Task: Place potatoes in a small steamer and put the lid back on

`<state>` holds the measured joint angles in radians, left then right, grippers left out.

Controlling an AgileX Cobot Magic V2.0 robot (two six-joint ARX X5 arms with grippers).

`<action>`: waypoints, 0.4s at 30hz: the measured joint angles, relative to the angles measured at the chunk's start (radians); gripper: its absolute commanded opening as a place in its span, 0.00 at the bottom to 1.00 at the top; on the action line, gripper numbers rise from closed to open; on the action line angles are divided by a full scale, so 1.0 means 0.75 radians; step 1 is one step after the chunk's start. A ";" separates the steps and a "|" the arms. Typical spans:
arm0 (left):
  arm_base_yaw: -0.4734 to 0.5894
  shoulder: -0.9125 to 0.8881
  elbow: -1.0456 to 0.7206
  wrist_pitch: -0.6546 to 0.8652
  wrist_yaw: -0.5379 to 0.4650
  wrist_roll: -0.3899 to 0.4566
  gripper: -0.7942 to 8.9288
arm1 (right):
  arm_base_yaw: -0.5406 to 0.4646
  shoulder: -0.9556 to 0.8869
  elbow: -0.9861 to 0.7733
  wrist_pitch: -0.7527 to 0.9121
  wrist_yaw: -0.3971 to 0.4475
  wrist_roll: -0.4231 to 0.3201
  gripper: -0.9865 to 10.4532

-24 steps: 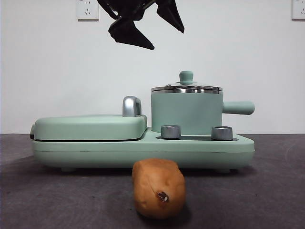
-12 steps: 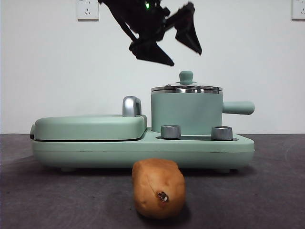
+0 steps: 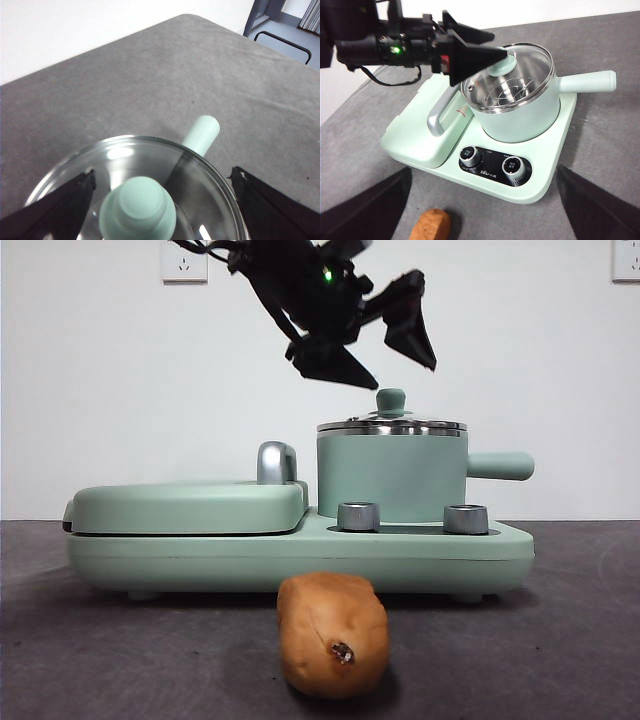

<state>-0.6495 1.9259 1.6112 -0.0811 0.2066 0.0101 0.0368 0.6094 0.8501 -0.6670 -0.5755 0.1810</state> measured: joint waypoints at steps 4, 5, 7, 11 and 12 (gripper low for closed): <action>-0.001 0.044 0.000 -0.004 -0.001 0.002 0.46 | 0.000 0.000 0.000 -0.001 0.000 0.000 0.49; -0.001 0.049 0.000 -0.006 -0.002 0.002 0.46 | 0.000 0.000 0.000 -0.001 -0.001 0.000 0.49; -0.001 0.052 0.000 -0.005 -0.003 0.003 0.45 | 0.000 0.000 0.000 -0.001 -0.001 0.000 0.49; -0.001 0.053 0.000 0.000 -0.004 0.013 0.34 | 0.001 0.000 0.000 -0.001 -0.001 0.000 0.49; -0.001 0.054 0.000 0.000 -0.004 0.015 0.33 | 0.001 0.000 0.000 -0.001 0.000 0.000 0.49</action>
<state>-0.6502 1.9663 1.6112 -0.0811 0.2039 0.0216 0.0372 0.6094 0.8501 -0.6678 -0.5755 0.1810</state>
